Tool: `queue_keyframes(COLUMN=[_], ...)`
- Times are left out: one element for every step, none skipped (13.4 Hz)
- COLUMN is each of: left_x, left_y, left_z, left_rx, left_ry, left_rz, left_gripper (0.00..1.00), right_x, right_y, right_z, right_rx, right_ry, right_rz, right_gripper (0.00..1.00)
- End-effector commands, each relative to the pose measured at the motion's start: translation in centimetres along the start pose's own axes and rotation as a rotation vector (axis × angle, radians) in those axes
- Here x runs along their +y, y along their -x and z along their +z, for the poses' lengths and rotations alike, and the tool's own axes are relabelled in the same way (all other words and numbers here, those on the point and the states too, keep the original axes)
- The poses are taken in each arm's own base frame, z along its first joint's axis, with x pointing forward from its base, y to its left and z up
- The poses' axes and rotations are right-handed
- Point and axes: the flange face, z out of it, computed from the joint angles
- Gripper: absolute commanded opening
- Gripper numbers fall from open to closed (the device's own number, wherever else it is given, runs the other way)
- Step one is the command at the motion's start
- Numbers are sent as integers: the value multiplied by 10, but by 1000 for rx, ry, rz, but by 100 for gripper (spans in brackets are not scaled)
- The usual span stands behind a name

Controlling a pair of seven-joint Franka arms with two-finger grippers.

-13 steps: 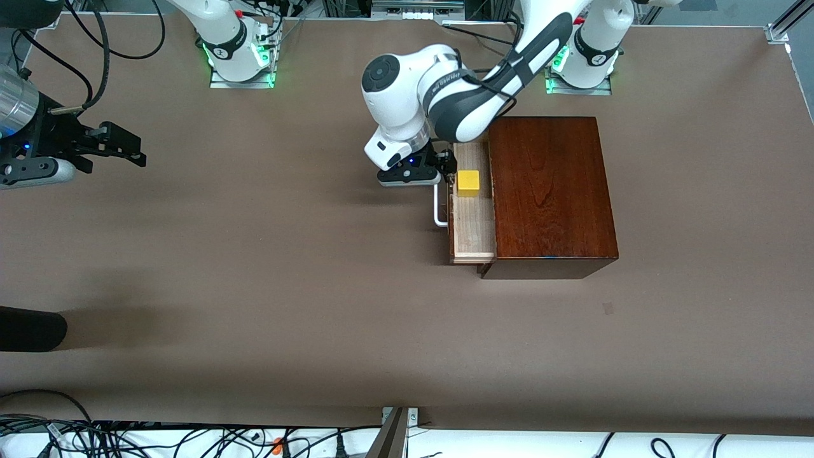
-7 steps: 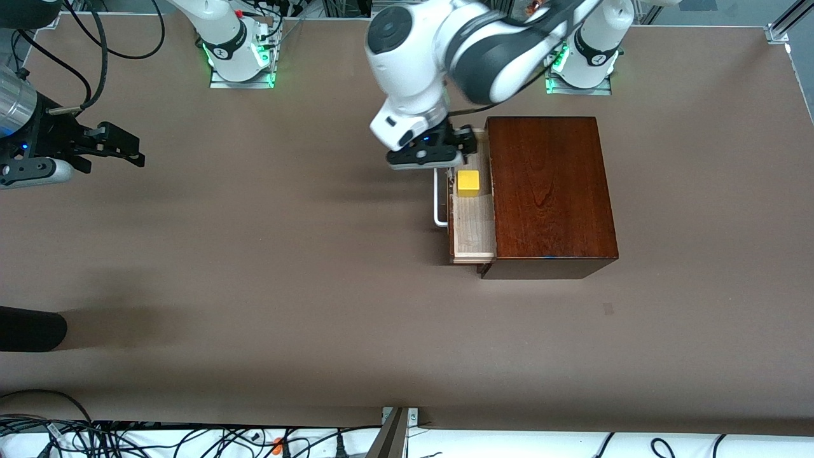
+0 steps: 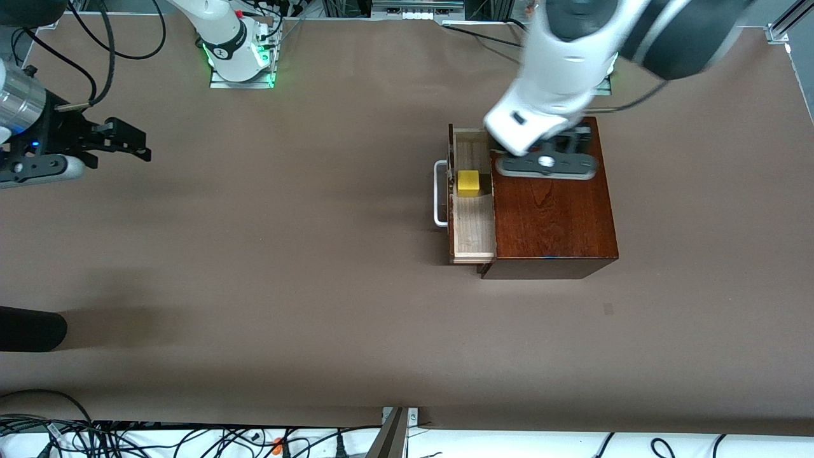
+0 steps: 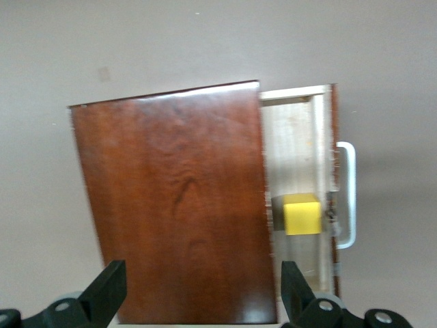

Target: Open drawer, take yellow block, close drawer

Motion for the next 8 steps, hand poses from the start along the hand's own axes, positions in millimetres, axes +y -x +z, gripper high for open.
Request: queue_keyframes(left_x=[-43, -55, -69, -88, -108, -116, -142, -156], left_y=[-5, -7, -11, -16, -19, -11, -14, -5], left_z=[-4, -4, -3, -2, -6, -15, -16, -21], left_rx=[-23, -23, -24, -27, -21, -9, -5, 0], left_ry=[18, 14, 17, 27, 54, 74, 77, 83], left_rz=[28, 30, 12, -3, 25, 79, 70, 74], left_gripper=[100, 100, 100, 100, 100, 100, 100, 100], right_x=[-33, -43, -57, -73, -94, -113, -137, -162], right_y=[-1, -2, -3, -9, -18, -27, -34, -36], right_z=[-5, -6, -3, 10, 29, 48, 67, 76], right_rx=[2, 4, 0, -20, -44, -61, -75, -62], right_ry=[-16, -22, -42, -77, -98, -109, -102, -96], right_rz=[-61, -77, -99, -120, -148, -173, -222, -322], right_gripper=[100, 100, 100, 100, 100, 100, 100, 100])
